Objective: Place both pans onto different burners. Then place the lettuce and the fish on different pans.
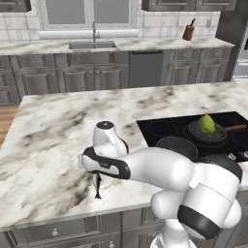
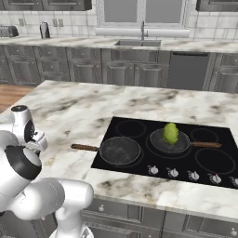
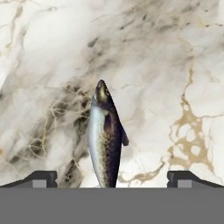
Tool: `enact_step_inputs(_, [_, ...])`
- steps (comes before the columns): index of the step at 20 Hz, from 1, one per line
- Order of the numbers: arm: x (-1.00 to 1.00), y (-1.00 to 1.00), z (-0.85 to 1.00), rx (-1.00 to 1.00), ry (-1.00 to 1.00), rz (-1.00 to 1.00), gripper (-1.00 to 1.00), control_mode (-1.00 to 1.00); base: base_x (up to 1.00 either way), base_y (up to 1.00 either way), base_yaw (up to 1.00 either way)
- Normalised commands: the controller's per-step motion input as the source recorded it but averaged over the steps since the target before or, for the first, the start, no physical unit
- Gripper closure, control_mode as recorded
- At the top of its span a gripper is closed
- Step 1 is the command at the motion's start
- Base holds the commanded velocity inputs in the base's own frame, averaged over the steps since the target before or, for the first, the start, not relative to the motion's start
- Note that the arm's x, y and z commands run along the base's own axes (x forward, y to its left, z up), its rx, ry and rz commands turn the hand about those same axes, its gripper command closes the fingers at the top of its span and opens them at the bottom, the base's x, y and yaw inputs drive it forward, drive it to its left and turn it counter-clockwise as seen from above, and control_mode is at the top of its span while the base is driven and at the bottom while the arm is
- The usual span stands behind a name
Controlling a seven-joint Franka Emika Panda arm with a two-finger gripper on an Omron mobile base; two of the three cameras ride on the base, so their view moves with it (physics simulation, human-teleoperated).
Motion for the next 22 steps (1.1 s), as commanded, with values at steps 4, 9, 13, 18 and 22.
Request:
enact_step_inputs(4, [0.0, 0.09, -0.21, -0.01, 0.0, 0.03, -1.0, -1.0, 0.0, 0.0, 0.0])
enact_step_inputs(9, [0.0, 0.04, -0.2, 0.0, 0.0, 0.02, -1.0, -1.0, 0.0, 0.0, 0.0])
enact_step_inputs(13, [0.0, 0.0, -0.16, 0.0, 0.0, 0.01, -1.0, -1.0, 0.0, 0.0, 0.0])
enact_step_inputs(18, [0.05, 0.0, -0.16, 0.0, 0.0, 0.0, -1.0, -1.0, 0.0, 0.0, 0.0])
enact_step_inputs(22, [0.04, 0.0, -0.14, 0.0, 0.0, 0.0, -1.0, -1.0, 0.0, 0.0, 0.0])
